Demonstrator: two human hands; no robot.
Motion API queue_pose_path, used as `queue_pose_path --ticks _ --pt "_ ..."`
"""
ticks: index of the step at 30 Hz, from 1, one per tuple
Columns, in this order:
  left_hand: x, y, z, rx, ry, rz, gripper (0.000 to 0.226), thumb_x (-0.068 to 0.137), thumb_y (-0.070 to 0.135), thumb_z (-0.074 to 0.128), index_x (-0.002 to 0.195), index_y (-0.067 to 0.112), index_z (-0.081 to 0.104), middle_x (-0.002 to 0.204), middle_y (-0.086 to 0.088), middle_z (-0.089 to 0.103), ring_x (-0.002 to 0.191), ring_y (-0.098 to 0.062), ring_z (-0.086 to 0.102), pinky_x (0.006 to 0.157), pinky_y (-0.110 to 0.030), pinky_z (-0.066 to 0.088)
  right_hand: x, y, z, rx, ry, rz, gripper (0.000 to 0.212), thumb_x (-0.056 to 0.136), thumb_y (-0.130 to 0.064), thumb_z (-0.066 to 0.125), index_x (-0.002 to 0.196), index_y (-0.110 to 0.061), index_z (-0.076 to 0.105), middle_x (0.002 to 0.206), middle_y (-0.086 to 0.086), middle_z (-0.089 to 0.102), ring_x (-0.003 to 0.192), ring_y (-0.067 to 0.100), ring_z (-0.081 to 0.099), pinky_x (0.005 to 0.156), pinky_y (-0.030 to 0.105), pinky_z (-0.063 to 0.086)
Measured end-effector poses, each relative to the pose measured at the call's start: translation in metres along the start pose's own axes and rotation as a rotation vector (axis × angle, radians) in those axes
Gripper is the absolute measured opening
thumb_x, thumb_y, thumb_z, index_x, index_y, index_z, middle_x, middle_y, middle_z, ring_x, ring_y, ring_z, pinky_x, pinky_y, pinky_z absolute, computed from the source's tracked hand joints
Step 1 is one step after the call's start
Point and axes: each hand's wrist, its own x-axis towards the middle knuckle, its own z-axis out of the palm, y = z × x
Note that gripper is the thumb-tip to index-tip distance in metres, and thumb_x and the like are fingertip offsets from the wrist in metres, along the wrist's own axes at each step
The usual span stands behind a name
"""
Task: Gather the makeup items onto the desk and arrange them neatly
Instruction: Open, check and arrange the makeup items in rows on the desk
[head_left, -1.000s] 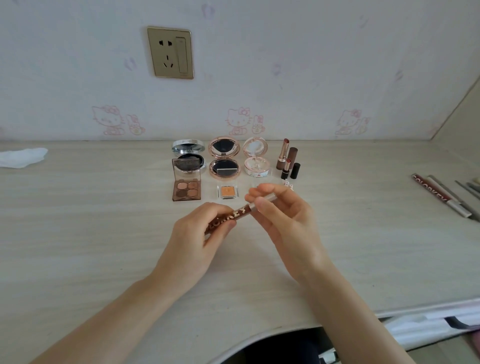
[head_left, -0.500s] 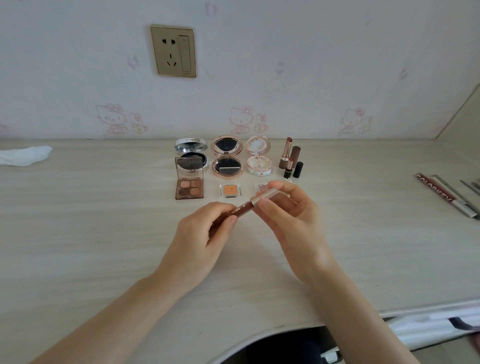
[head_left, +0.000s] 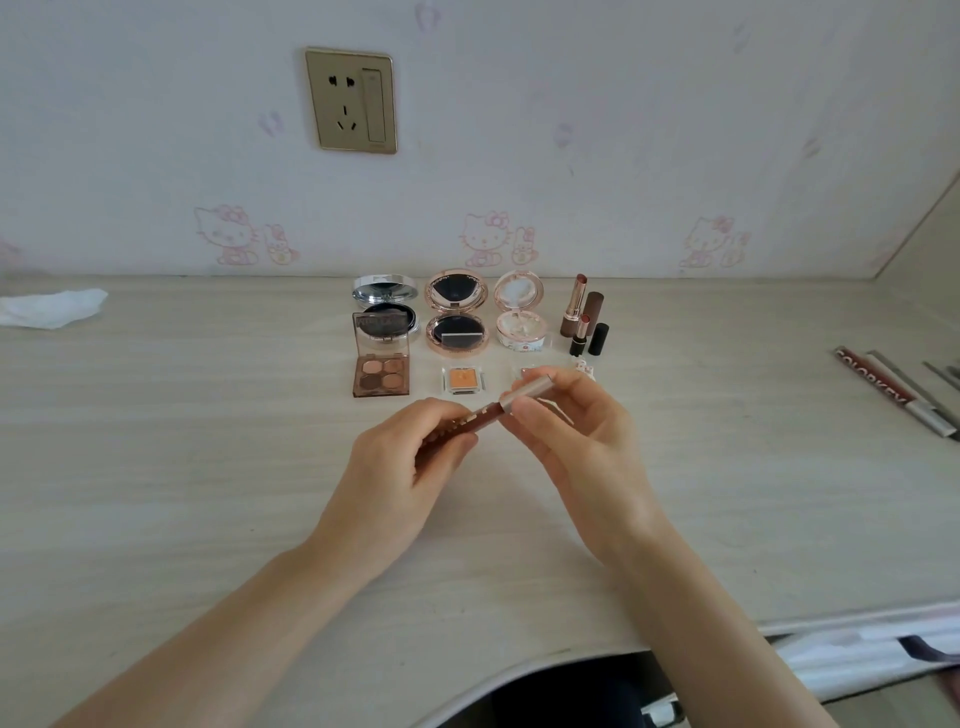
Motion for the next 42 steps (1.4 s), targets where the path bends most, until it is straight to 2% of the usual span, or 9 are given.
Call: queue_pose_path --ticks 2,8,12,17,22,29,33,37,42 --pt "-0.001 0.001 0.001 -0.002 -0.015 0.002 0.011 0.089 0.015 0.066 0.099 0.018 0.066 0.081 0.011 0.064 0.075 -0.009 0.059 0.064 -0.015 0.042 0.0 0.002 0.0 -0.015 0.02 0.002 0.015 0.08 0.0 0.07 0.094 -0.002 0.064 0.088 0.008 0.069 0.093 0.026 0.066 0.097 0.049 0.05" --pt "0.0 -0.001 0.001 0.001 -0.01 -0.008 0.01 0.091 0.017 0.063 0.1 0.018 0.066 0.078 0.011 0.063 0.073 -0.009 0.058 0.063 -0.012 0.039 0.001 -0.001 0.0 0.11 0.0 0.024 0.039 0.073 -0.002 0.066 0.111 0.0 0.06 0.103 0.014 0.068 0.101 0.026 0.066 0.096 0.044 0.05" --pt "-0.001 0.0 0.002 -0.003 -0.03 0.0 0.008 0.092 0.022 0.061 0.099 0.02 0.065 0.077 0.01 0.062 0.072 -0.011 0.058 0.062 -0.014 0.039 0.001 0.003 -0.001 -0.012 0.004 -0.001 0.015 0.078 -0.005 0.07 0.092 -0.002 0.065 0.088 0.008 0.069 0.095 0.029 0.066 0.098 0.05 0.049" --pt "-0.001 -0.002 0.002 -0.003 -0.034 -0.012 0.01 0.094 0.022 0.058 0.101 0.02 0.064 0.077 0.009 0.063 0.073 -0.012 0.059 0.063 -0.02 0.044 0.002 0.0 -0.002 0.091 0.013 0.016 0.035 0.074 -0.002 0.065 0.108 0.002 0.062 0.104 0.015 0.068 0.104 0.027 0.065 0.097 0.042 0.049" --pt "-0.001 -0.001 0.002 0.006 -0.044 -0.002 0.012 0.092 0.025 0.059 0.101 0.02 0.064 0.079 0.011 0.063 0.075 -0.01 0.06 0.064 -0.02 0.044 0.001 0.003 0.001 -0.007 0.027 0.029 0.012 0.08 -0.007 0.07 0.091 -0.005 0.066 0.089 0.005 0.067 0.094 0.025 0.066 0.096 0.045 0.051" --pt "-0.001 -0.001 0.002 -0.012 -0.053 -0.016 0.012 0.093 0.018 0.06 0.104 0.021 0.063 0.081 0.009 0.064 0.076 -0.013 0.061 0.067 -0.027 0.047 0.002 -0.002 -0.002 0.117 0.074 0.005 0.023 0.085 0.008 0.061 0.107 0.0 0.06 0.092 0.011 0.07 0.092 0.024 0.066 0.093 0.04 0.052" --pt "-0.002 -0.001 0.001 -0.03 -0.063 -0.03 0.023 0.094 0.007 0.054 0.111 0.021 0.061 0.086 0.01 0.065 0.077 -0.011 0.059 0.064 -0.016 0.043 0.005 -0.008 -0.002 0.095 0.093 -0.014 0.012 0.087 0.005 0.06 0.096 -0.002 0.063 0.094 0.013 0.069 0.094 0.026 0.066 0.092 0.039 0.052" --pt "-0.003 0.001 0.001 -0.054 -0.086 -0.04 0.031 0.092 0.001 0.053 0.113 0.024 0.056 0.093 0.015 0.065 0.085 -0.004 0.06 0.07 -0.008 0.041 0.009 -0.018 -0.005 0.069 0.107 -0.006 0.014 0.089 0.003 0.059 0.101 -0.002 0.065 0.094 0.016 0.068 0.094 0.031 0.067 0.09 0.038 0.054" --pt "0.0 0.013 0.005 -0.084 -0.122 0.003 0.027 0.093 0.007 0.056 0.105 0.031 0.051 0.096 0.017 0.066 0.085 -0.006 0.062 0.069 -0.011 0.045 0.017 -0.037 -0.017 -0.04 0.135 0.024 0.012 0.09 -0.003 0.06 0.101 0.001 0.064 0.095 0.015 0.069 0.088 0.024 0.068 0.089 0.034 0.054"
